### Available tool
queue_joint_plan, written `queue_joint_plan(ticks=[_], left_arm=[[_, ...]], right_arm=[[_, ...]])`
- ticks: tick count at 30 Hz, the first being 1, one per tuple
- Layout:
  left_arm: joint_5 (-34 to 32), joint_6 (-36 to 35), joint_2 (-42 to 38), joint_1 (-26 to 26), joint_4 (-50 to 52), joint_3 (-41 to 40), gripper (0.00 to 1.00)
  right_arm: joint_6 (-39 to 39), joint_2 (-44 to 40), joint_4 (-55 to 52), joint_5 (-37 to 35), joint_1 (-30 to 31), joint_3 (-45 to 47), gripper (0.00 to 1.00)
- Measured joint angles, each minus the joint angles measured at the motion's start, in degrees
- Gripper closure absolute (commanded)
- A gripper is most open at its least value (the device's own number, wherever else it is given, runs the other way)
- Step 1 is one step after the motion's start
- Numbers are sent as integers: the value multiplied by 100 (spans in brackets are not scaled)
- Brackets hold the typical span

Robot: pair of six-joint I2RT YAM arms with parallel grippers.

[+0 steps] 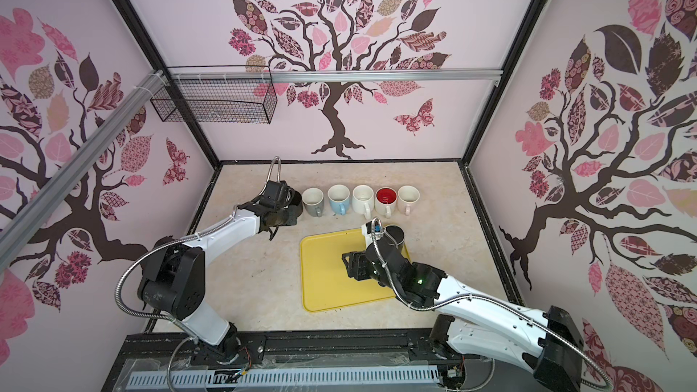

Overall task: Turn the mug right side up
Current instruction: Place the mug at the top-center of the table.

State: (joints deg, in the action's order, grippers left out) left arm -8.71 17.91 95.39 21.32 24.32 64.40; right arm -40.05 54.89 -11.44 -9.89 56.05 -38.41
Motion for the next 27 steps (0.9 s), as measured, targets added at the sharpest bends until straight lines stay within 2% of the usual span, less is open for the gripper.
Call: queue_joint_plan(ticks=[9, 10, 13, 23, 27], left_arm=[[-79, 0, 107, 17, 24, 0, 100], [-90, 0, 107, 26, 22, 0, 98], [-114, 2, 107, 50, 24, 0, 83], [-129, 2, 107, 55, -66, 0, 77], [-146, -7, 107, 55, -181, 0, 66]], right_arm=[[-2, -35, -4, 0, 0, 0, 30], [-4, -50, -2, 0, 0, 0, 30], [-13, -74, -2, 2, 0, 2, 30], [-63, -201, -33, 2, 0, 22, 30], [-68, -258, -74, -2, 0, 22, 30]])
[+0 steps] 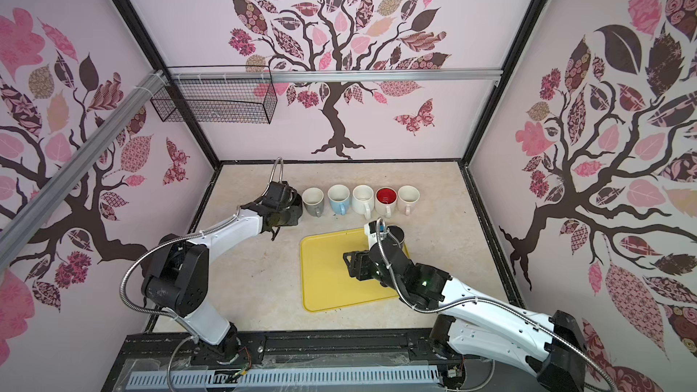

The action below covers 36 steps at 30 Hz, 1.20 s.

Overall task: Turn the mug right side up
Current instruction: Place the mug at the top-center of the table, then pick up the mug from the tray.

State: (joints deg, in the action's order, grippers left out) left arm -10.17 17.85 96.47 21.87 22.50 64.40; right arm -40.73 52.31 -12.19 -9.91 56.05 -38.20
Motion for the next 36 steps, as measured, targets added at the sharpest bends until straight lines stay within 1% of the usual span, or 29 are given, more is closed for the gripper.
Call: queue_joint_plan(ticks=[1, 3, 5, 11, 17, 21, 26, 29, 31, 34, 36], left_arm=[[-7, -20, 0, 0, -33, 0, 60], [-11, -15, -22, 2, -70, 0, 51], [-4, -13, -66, 4, -107, -2, 48], [-7, -94, -295, 4, -151, -2, 43], [-11, -131, -713, 4, -181, -63, 38], [-17, -11, -1228, 4, -155, -328, 38], [131, 299, -2186, 17, -87, -817, 38], [306, 527, -2809, 205, -66, -1047, 38], [409, 662, -3143, 511, -28, -1104, 38], [535, 817, -3449, 1034, -33, -1207, 38], [612, 905, -3565, 1211, -17, -1325, 38]], right_arm=[[-2, -20, -15, -9, 0, 0, 30], [-2, -52, -39, -42, 0, 0, 30], [-20, -74, -66, -72, 0, 0, 30], [-229, -22, -192, -289, 0, 0, 30], [-632, 216, -468, -688, 0, -101, 31], [-1204, 291, -675, -1143, 0, -315, 34], [-1930, 590, -1034, -1598, 0, -566, 35], [-2262, 793, -1158, -1738, 0, -680, 35], [-2509, 916, -1248, -1840, 0, -730, 35], [-2909, 1128, -1488, -2037, 0, -852, 35], [-3161, 1268, -1663, -2181, 0, -962, 35]])
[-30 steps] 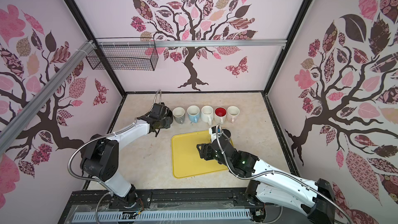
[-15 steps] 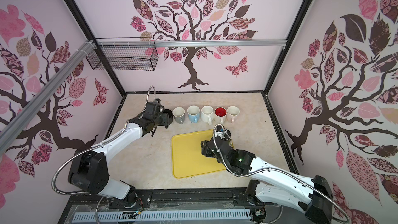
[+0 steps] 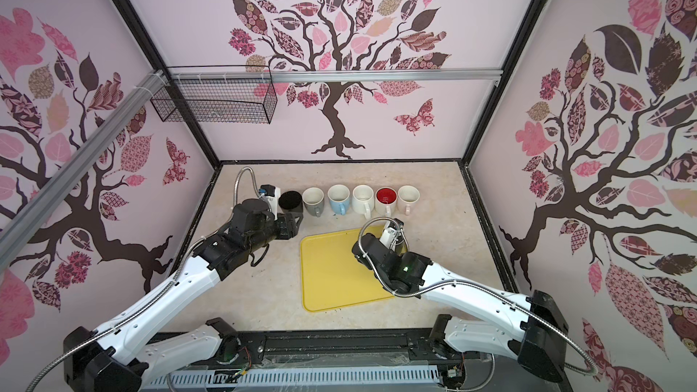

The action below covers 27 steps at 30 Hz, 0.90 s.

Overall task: Turn the mug right side up
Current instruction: Pick up the mug from the tray.

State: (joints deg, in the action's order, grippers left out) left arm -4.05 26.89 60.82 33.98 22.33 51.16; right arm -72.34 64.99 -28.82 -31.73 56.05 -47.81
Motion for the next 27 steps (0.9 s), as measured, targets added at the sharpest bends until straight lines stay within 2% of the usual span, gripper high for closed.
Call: queue_joint_plan(ticks=[4, 10, 27], left_arm=[[20, 118, -146, 17, 61, -238, 38], [-92, 177, -404, 17, 50, -586, 37], [-52, 177, -404, -127, -50, -938, 37]], right_arm=[[-483, 184, -116, -81, -142, -107, 37], [-782, 605, -31, 210, -603, -122, 38], [-1534, 1414, 535, 776, -863, -214, 40]])
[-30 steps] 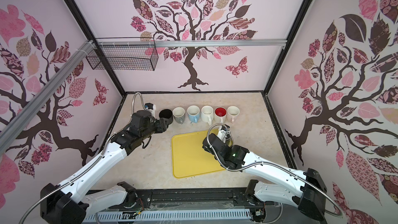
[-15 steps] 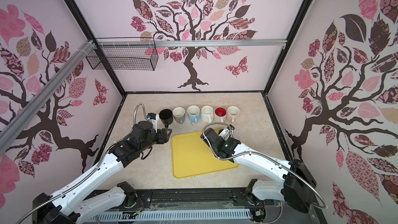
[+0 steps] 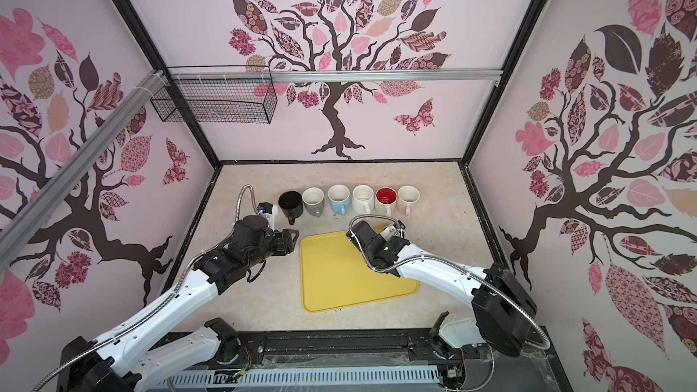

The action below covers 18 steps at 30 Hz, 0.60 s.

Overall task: Turn the mug right side up
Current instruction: Pick up the mug from the tray.

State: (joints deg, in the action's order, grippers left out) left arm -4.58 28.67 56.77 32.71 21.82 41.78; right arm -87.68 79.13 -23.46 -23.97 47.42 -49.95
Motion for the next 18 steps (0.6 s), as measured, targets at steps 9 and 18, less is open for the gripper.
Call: queue_joint_plan(ticks=[9, 18], left_arm=[[44, 2, 0, -9, -166, -142, 37], [85, 2, 0, -22, -254, -142, 37]], right_arm=[[-103, 321, 345, 295, -382, 186, 40], [-109, 444, 603, 466, -632, 450, 47]])
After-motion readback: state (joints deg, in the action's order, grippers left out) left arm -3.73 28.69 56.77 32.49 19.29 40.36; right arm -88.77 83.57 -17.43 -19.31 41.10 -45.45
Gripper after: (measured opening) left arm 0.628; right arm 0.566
